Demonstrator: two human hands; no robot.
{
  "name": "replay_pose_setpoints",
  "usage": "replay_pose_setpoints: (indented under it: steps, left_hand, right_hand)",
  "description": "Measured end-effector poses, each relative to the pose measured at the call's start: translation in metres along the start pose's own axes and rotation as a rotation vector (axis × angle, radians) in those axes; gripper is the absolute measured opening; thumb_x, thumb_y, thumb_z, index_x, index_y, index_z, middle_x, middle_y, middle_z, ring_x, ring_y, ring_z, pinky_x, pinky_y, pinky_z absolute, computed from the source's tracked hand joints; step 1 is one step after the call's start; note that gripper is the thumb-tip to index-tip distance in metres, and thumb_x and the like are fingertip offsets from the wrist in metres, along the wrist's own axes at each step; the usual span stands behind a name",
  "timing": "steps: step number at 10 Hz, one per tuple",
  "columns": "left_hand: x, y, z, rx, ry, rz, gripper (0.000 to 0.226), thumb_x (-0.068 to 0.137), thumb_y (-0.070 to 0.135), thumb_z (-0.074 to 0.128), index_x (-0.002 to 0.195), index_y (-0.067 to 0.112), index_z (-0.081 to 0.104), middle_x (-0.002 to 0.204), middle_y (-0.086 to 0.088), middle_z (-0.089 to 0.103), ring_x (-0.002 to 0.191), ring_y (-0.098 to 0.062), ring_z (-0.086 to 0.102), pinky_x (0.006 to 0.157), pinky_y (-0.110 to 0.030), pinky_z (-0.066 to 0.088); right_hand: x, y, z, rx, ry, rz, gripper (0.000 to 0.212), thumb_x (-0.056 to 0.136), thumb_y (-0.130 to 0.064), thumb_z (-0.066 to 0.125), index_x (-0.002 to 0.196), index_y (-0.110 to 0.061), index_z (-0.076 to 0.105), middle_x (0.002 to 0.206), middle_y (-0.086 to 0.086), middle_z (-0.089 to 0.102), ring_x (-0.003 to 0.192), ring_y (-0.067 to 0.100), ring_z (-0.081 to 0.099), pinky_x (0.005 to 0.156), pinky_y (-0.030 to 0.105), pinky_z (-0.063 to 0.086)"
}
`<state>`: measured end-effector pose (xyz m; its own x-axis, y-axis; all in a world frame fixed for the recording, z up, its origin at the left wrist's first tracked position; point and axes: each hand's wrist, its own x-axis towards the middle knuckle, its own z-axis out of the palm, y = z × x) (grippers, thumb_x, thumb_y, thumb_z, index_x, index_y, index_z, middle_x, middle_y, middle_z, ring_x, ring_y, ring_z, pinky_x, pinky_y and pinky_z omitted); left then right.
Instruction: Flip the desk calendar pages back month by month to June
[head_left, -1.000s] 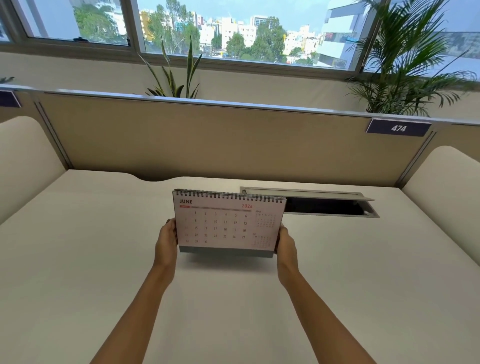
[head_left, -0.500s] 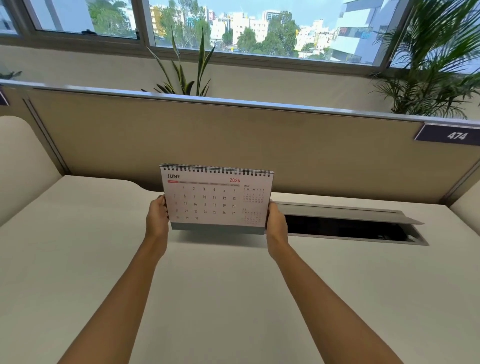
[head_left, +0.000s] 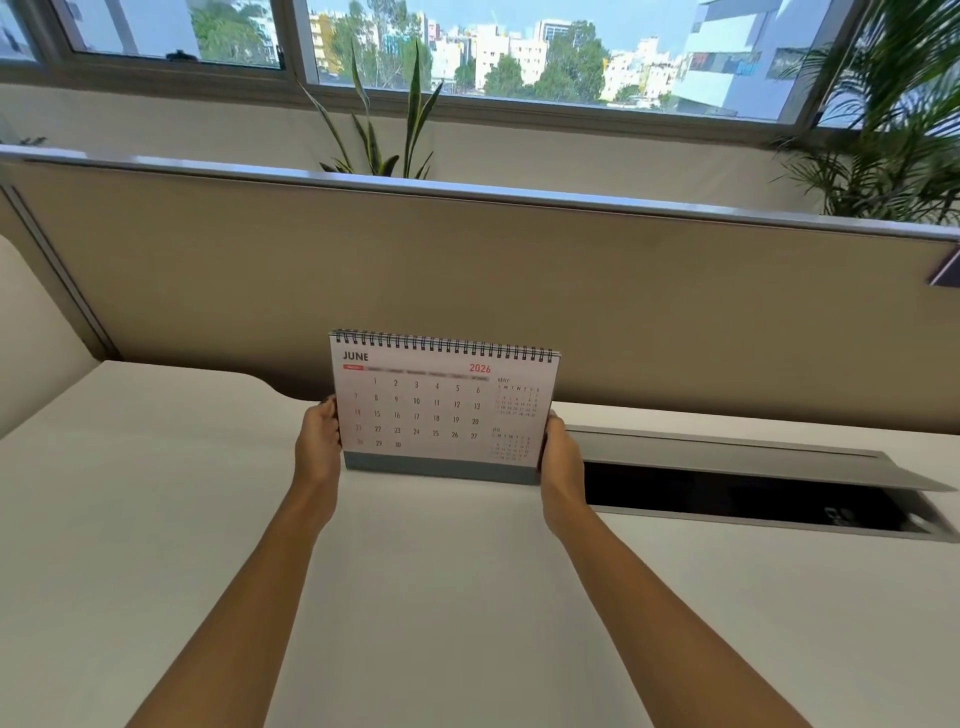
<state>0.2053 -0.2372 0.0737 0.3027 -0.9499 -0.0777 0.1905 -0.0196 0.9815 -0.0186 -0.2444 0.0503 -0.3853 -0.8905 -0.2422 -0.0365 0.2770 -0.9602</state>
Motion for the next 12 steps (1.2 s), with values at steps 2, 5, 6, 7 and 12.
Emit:
replay_pose_setpoints:
  steps: [2,5,6,7,12]
  left_hand:
    - [0.003,-0.011,-0.003,-0.002,0.004,-0.016,0.032,0.098,0.029,0.023,0.11,0.032,0.052,0.105,0.01,0.061,0.104,-0.015,0.054,0.088,-0.034,0.041]
    - [-0.005,-0.033,-0.009,0.09,-0.001,-0.102,0.031,0.098,0.03,0.021,0.103,0.035,0.051,0.099,0.014,0.058,0.092,-0.006,0.054,0.075,-0.023,0.042]
    - [-0.007,-0.039,-0.011,0.092,0.006,-0.113,0.03,0.099,0.032,0.02,0.113,0.033,0.047,0.103,0.013,0.057,0.095,-0.007,0.053,0.086,-0.029,0.04]
    - [-0.009,-0.041,-0.011,0.098,0.017,-0.102,0.03,0.099,0.032,0.021,0.118,0.031,0.045,0.113,0.008,0.054,0.101,-0.011,0.052,0.09,-0.031,0.041]
    - [-0.044,-0.049,-0.008,0.214,0.218,0.005,0.043,0.101,0.033,0.022,0.142,0.027,0.032,0.152,0.002,0.032,0.139,-0.022,0.029,0.114,-0.041,0.022]
  right_hand:
    - [-0.001,0.012,-0.002,-0.022,0.027,-0.017,0.038,0.098,-0.044,0.031,0.092,-0.021,0.061,0.095,0.004,0.066,0.091,0.02,0.062,0.077,0.032,0.05]
    - [-0.007,0.025,-0.006,-0.102,0.03,-0.131,0.038,0.103,-0.034,0.025,0.115,-0.014,0.055,0.105,0.002,0.058,0.098,0.017,0.053,0.061,0.008,0.037]
    - [-0.01,0.028,-0.007,-0.115,0.027,-0.175,0.04,0.103,-0.033,0.028,0.129,-0.015,0.051,0.112,0.001,0.056,0.104,0.016,0.051,0.075,0.013,0.041]
    - [-0.017,0.031,-0.009,-0.127,0.055,-0.238,0.033,0.103,-0.027,0.031,0.122,-0.012,0.054,0.107,0.0,0.055,0.106,0.017,0.053,0.079,0.017,0.041]
    - [-0.046,0.051,-0.019,-0.212,0.204,-0.412,0.021,0.098,-0.005,0.043,0.116,-0.007,0.052,0.111,0.007,0.06,0.099,0.019,0.057,0.082,0.022,0.042]
